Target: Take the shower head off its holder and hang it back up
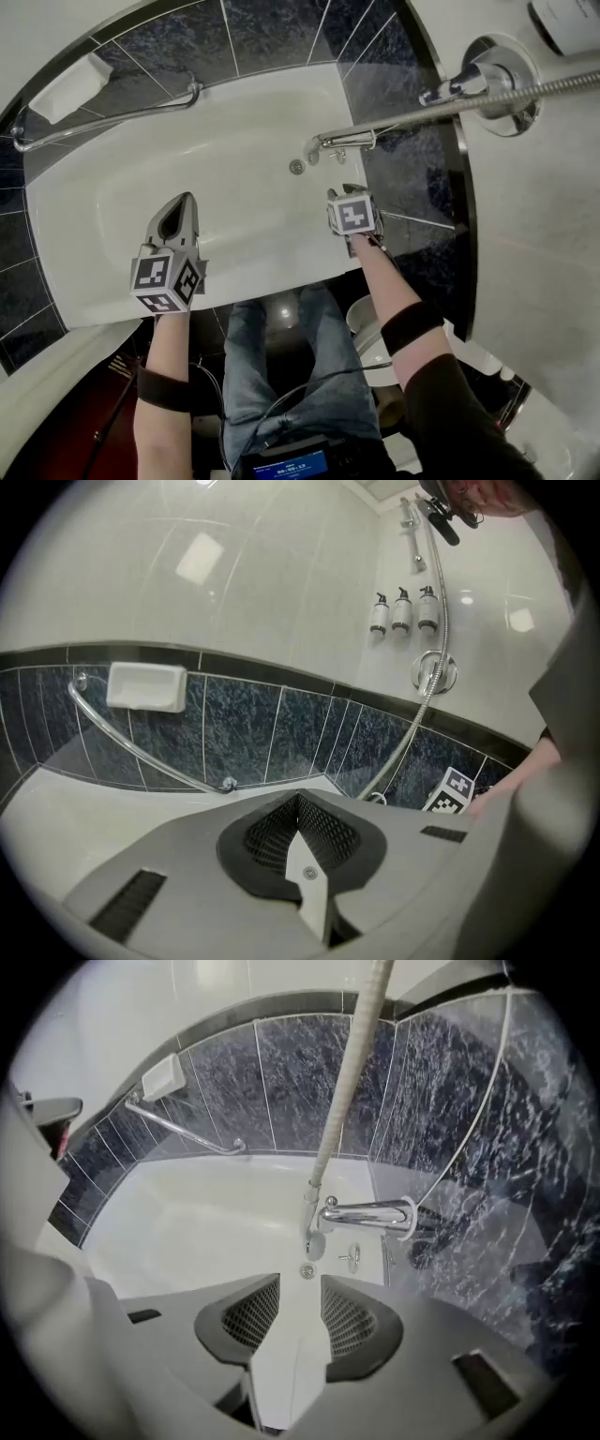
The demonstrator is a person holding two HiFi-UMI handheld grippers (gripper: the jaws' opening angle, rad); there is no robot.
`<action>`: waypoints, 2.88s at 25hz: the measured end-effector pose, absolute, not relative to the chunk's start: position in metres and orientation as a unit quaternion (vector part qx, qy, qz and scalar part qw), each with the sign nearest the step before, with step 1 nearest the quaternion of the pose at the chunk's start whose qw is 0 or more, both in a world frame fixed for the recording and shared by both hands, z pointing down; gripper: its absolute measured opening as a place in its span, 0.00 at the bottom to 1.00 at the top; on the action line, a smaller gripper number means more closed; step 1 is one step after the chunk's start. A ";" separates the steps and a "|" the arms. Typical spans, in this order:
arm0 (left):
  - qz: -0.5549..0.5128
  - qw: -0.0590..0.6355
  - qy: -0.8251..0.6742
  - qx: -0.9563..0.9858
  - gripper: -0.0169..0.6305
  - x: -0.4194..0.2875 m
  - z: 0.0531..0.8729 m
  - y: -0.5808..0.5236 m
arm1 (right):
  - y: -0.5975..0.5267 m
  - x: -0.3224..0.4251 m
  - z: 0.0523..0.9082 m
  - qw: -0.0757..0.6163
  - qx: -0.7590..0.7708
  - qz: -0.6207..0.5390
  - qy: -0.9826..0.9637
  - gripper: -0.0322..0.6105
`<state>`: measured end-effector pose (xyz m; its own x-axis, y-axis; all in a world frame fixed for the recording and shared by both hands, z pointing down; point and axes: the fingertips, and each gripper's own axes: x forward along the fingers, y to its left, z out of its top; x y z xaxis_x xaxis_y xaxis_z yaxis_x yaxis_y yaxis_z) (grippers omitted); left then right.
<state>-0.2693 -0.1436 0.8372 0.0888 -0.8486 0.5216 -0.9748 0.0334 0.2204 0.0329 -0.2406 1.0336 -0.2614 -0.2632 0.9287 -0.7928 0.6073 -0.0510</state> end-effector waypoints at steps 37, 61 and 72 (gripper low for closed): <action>0.060 0.173 -0.738 0.650 0.03 -0.321 0.522 -0.025 | -0.217 0.023 0.567 0.183 0.392 0.128 -0.892 0.08; 0.059 0.162 -0.754 0.634 0.03 -0.316 0.515 -0.023 | -0.222 0.051 0.585 0.196 0.397 0.135 -0.887 0.09; 0.069 0.166 -0.748 0.639 0.03 -0.307 0.527 -0.026 | -0.222 0.066 0.615 0.223 0.405 0.140 -0.876 0.09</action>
